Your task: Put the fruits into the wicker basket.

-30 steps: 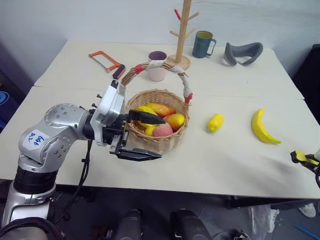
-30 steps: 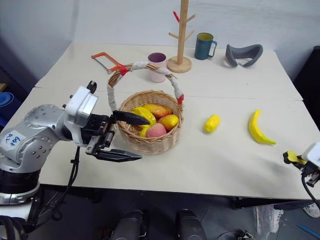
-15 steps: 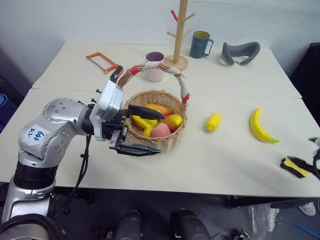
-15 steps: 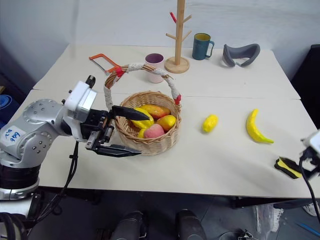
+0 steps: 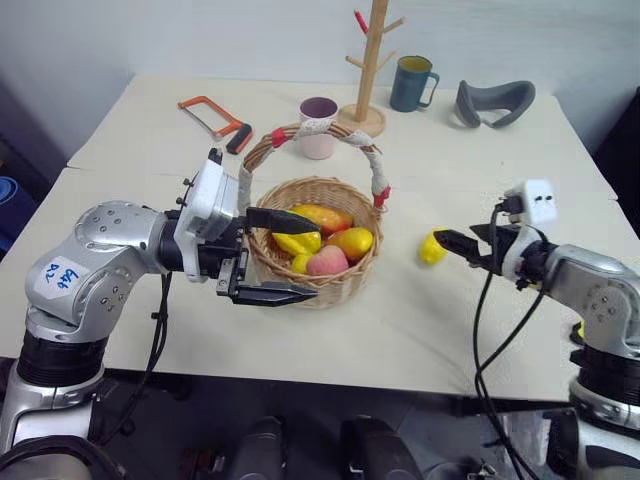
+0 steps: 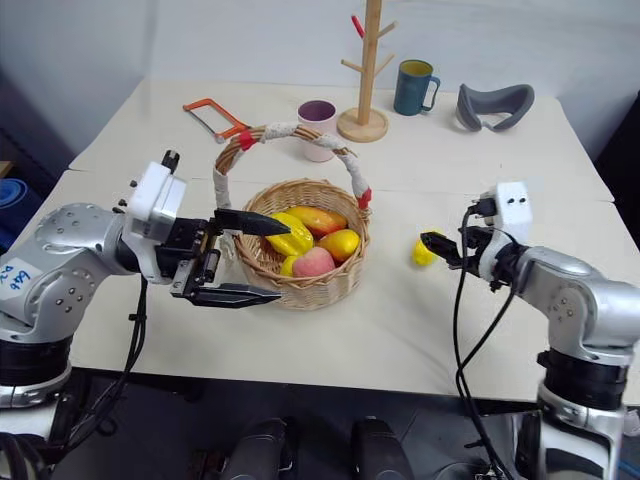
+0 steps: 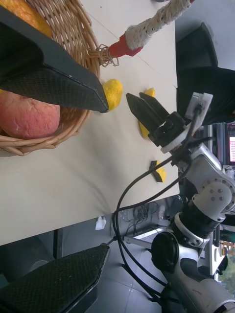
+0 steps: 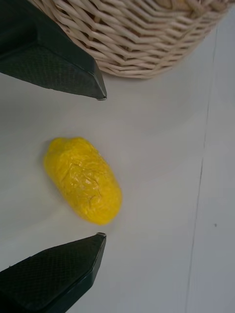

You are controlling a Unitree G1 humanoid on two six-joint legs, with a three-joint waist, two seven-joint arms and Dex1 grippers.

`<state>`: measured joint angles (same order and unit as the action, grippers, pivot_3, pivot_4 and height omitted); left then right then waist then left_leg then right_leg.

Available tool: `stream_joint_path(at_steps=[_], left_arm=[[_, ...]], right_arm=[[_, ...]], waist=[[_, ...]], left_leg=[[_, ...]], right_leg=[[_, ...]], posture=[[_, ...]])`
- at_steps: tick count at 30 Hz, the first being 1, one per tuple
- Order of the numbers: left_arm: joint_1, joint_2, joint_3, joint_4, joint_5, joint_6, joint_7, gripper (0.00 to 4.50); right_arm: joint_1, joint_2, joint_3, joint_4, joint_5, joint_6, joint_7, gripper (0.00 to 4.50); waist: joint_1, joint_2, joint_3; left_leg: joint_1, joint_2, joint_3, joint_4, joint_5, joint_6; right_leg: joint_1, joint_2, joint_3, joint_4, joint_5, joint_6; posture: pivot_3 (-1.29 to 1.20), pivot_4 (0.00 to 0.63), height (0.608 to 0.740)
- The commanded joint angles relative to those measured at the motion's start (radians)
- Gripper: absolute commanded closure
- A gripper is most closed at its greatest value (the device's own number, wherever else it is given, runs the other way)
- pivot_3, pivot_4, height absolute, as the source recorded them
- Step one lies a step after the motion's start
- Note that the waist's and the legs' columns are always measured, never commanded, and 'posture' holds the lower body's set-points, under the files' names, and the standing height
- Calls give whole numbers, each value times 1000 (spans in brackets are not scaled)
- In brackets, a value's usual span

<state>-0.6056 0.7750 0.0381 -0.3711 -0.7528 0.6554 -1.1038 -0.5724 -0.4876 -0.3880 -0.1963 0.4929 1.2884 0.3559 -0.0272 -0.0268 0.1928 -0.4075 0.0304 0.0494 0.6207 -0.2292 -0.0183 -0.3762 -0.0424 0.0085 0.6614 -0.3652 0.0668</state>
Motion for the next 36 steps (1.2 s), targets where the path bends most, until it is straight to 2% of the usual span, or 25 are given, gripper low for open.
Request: stream_joint_path(at_steps=[1,9,12,17,19,23,25,27,30,36], left_arm=[[0,13,28,-36,-10,-5,8,0],[-16,13,21,-24,-3,-12,6,0],[-22,13,20,-19,-3,-11,6,0],[-10,29,37,-12,0,-8,9,0],[6,40,57,-11,-6,0,18,0],[46,64,105,-14,-26,19,30,0],[103,96,167,-5,-33,35,36,0],[143,120,205,3,-31,35,36,0],[160,136,226,15,-32,35,37,0],[153,141,224,26,-26,30,40,0]], right_arm=[[-55,49,-33,70,-21,52,-92,19],[-80,108,73,192,-64,-52,-109,19],[-78,106,107,246,-85,-134,-85,584],[-36,58,137,205,-80,-211,-13,2301],[-5,14,125,133,-37,-207,54,2716],[57,-76,88,-12,81,-169,189,2724],[85,-156,42,-170,250,-78,306,2724],[78,-184,47,-253,339,-30,333,2724],[5,-142,142,-296,364,-24,292,2724],[-208,59,323,-232,334,-40,183,2724]], waist=[[-1,0,0],[-8,0,0],[-9,0,0],[-6,0,0],[-4,0,0],[-4,0,0],[-5,1,1],[-10,2,1],[-18,1,1],[-27,1,1]], left_leg=[[0,0,0,0,0,0],[1,0,0,-1,-2,4],[1,1,1,-1,-2,4],[1,1,0,-2,-2,4],[1,0,0,-2,-2,5],[1,0,0,-3,-2,5],[1,1,0,-4,-2,5],[2,2,0,-6,-2,5],[4,3,0,-6,-2,4],[3,2,0,-7,0,4]], right_leg=[[0,0,0,0,0,0],[0,1,0,1,0,0],[0,1,0,1,0,0],[0,1,0,1,0,0],[0,1,0,1,0,0],[0,1,0,0,0,0],[0,1,0,0,0,0],[0,1,0,-1,0,0],[1,2,-1,0,0,-1],[-2,1,-1,0,1,-2]], posture=[[0,150,740],[0,150,740],[0,150,740],[0,150,740],[0,150,740],[0,150,740],[0,150,740],[0,150,740],[0,150,740],[0,150,740]])
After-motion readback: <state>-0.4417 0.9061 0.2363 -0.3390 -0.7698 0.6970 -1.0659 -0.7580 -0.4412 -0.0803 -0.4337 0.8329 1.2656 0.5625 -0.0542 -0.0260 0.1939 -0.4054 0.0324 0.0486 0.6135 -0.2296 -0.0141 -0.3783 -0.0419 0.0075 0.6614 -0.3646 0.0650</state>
